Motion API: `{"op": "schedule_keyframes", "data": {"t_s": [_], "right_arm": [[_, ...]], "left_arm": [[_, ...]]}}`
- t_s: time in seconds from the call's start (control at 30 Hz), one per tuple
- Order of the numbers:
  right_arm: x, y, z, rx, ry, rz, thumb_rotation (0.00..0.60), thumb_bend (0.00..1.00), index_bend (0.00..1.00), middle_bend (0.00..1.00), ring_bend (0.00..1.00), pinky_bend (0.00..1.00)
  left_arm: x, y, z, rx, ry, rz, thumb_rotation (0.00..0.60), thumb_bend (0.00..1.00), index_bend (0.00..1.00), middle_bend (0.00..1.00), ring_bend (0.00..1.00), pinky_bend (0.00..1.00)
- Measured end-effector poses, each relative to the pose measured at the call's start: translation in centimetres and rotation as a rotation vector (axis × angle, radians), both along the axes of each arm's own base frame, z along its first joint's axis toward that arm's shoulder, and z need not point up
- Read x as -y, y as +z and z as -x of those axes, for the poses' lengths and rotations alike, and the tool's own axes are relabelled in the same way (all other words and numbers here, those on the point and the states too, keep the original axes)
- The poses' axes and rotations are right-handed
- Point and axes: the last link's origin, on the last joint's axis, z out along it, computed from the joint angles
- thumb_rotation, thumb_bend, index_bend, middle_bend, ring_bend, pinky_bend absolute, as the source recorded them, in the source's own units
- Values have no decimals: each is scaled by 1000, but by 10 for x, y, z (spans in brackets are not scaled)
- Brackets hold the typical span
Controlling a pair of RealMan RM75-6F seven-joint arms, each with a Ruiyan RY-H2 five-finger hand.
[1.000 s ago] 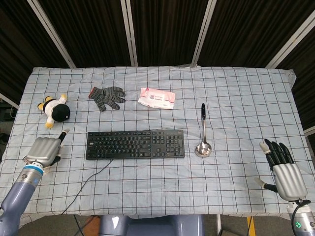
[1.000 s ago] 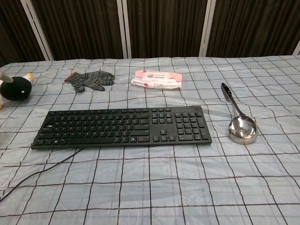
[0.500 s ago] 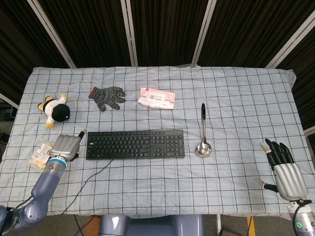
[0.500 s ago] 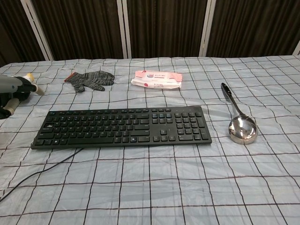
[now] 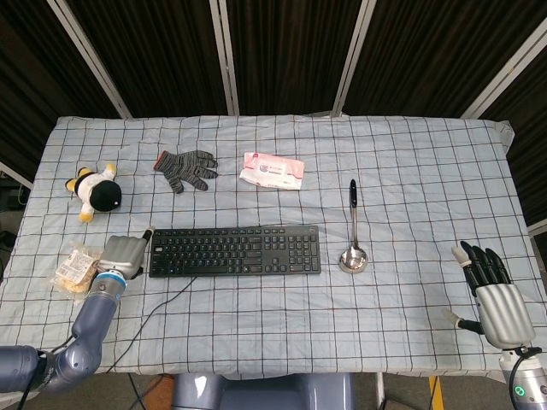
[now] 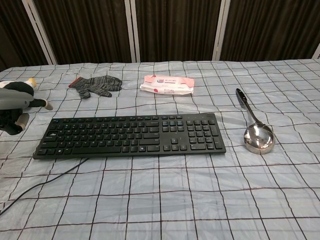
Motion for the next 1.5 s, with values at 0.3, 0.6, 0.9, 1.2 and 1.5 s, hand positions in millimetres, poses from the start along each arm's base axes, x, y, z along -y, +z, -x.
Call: {"op": "schedule_keyframes", "data": {"t_s": [0.3,0.6,0.9,1.2,1.5], "right_arm": [[0,1,0,6,-1,3,600,51,0,0,0,0],[0,2,1,9,-2,7,600,50,0,0,0,0],[0,2,1,8,-4,9,600,50,0,0,0,0],[0,1,1,10,-4,8,600,51,0,0,0,0],[0,2,1,16,-7,11,600,52,0,0,0,0]], "left_arm": [[-2,-14,-2,-5,12,19,600,1000,0,869,798,639],[-5,-23,1,-9,32,21,600,1000,0,869,799,639],[-5,-25,6,-20,39,22,600,1000,0,869,798,639],[-6,-29,9,-19,48,25,600,1000,0,869,798,639],[-5,-34,9,-17,66,35,600,1000,0,869,799,638]]}}
